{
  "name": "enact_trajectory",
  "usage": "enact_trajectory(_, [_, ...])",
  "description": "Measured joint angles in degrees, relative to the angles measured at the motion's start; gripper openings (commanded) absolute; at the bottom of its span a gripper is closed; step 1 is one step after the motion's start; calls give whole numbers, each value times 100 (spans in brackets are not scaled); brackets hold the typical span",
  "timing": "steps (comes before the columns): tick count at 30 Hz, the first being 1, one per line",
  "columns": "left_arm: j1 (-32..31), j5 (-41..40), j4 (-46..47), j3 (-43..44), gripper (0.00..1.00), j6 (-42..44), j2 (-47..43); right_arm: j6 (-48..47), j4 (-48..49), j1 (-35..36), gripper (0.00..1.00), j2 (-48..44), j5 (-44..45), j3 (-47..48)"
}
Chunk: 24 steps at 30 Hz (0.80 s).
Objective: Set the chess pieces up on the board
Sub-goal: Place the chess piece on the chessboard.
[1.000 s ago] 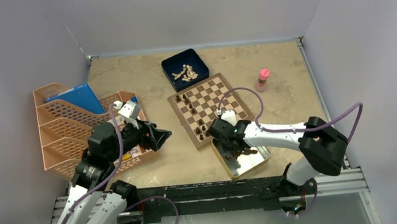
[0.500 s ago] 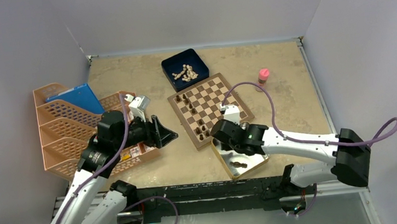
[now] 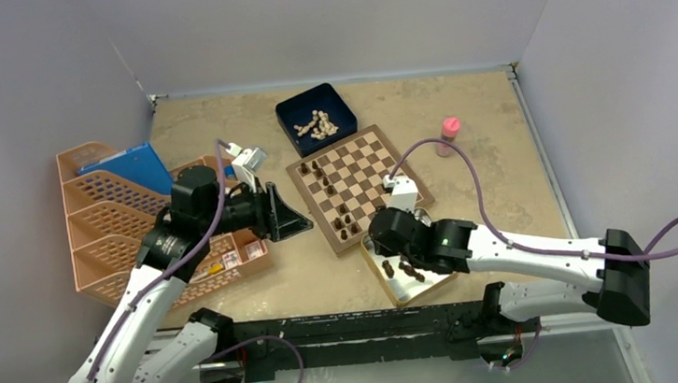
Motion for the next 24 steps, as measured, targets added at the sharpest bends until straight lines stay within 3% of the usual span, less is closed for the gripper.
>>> enact_trajectory(10, [0, 595, 111, 149, 54, -125, 623, -979, 1510, 39, 12, -861, 11, -345])
enact_trajectory(24, [0, 640, -219, 1003, 52, -83, 1215, -3261, 4546, 87, 11, -533, -1314, -560])
